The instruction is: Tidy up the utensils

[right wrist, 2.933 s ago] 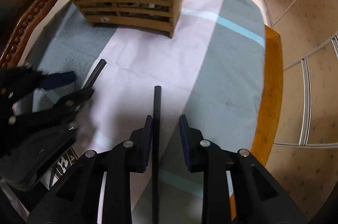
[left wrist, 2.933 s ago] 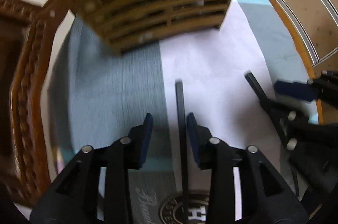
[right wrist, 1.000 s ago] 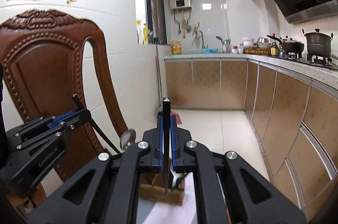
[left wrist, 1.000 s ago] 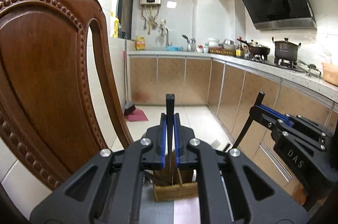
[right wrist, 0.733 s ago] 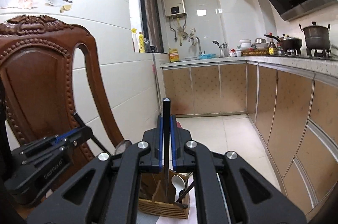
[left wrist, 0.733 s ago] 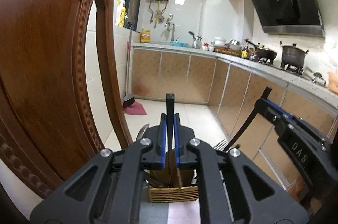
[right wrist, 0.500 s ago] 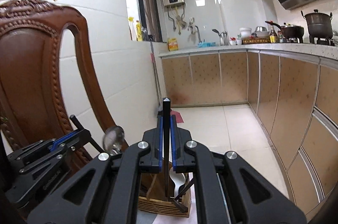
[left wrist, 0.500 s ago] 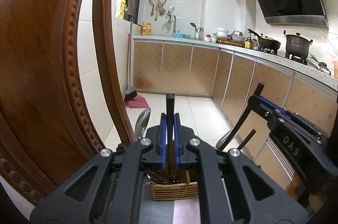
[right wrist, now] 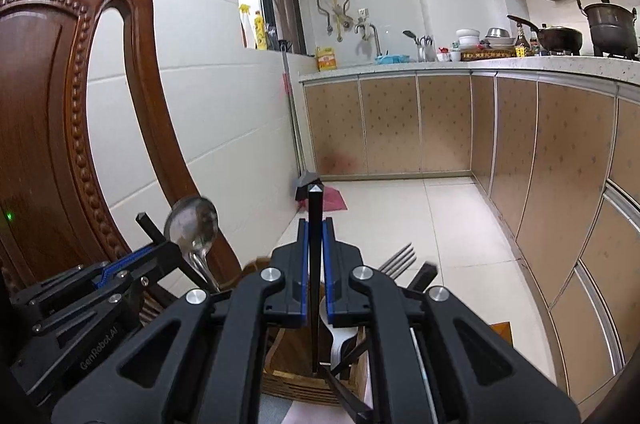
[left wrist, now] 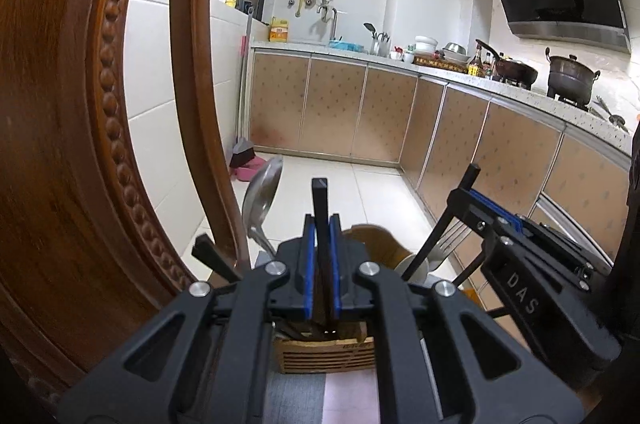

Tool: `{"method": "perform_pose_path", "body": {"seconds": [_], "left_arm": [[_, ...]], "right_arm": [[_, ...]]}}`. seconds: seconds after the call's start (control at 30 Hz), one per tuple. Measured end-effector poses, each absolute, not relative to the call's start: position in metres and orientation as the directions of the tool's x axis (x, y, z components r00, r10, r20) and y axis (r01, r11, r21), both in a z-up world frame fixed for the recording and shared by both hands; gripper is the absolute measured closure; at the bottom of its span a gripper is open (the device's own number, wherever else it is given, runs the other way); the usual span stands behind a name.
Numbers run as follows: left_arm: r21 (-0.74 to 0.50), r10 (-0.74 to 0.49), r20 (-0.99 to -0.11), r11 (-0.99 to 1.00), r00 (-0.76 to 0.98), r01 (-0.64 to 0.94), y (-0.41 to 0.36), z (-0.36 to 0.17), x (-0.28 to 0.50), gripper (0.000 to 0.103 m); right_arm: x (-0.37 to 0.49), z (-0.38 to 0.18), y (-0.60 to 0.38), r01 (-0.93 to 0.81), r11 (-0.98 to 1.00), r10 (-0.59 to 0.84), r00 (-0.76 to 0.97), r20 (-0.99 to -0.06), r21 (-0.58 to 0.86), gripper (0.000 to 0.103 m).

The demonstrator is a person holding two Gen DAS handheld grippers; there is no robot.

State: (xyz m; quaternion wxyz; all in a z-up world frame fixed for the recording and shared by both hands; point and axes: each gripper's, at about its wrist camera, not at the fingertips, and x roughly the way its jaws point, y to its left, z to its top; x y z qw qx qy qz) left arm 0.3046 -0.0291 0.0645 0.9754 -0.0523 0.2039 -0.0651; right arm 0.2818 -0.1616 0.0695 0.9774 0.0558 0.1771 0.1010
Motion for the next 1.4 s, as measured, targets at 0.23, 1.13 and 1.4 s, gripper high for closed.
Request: {"method": "perform_pose_path", "body": {"seconds": [0.23, 1.13, 1.4], "left_arm": [[-0.132, -0.143, -0.411, 0.986, 0.900, 0.097, -0.024, 0.049, 0.302, 0.095], [-0.126, -0.112, -0.351, 0.989, 0.930, 0.072, -0.005, 0.051, 0.218, 0.032], [-0.091, -0.068, -0.382, 0.995, 0.922, 0.036, -0.006, 0.036, 0.156, 0.009]], "right_arm": [[0.281, 0.058, -0.155, -0.193, 0.974, 0.223, 0.906, -0.359, 0.119, 0.096], [0.213, 0.090, -0.198, -0.155, 0.966, 0.206, 0.946, -0.251, 0.207, 0.040], [0.128, 0.109, -0.229, -0.150, 0.957, 0.190, 0.971, -0.146, 0.249, 0.003]]}}
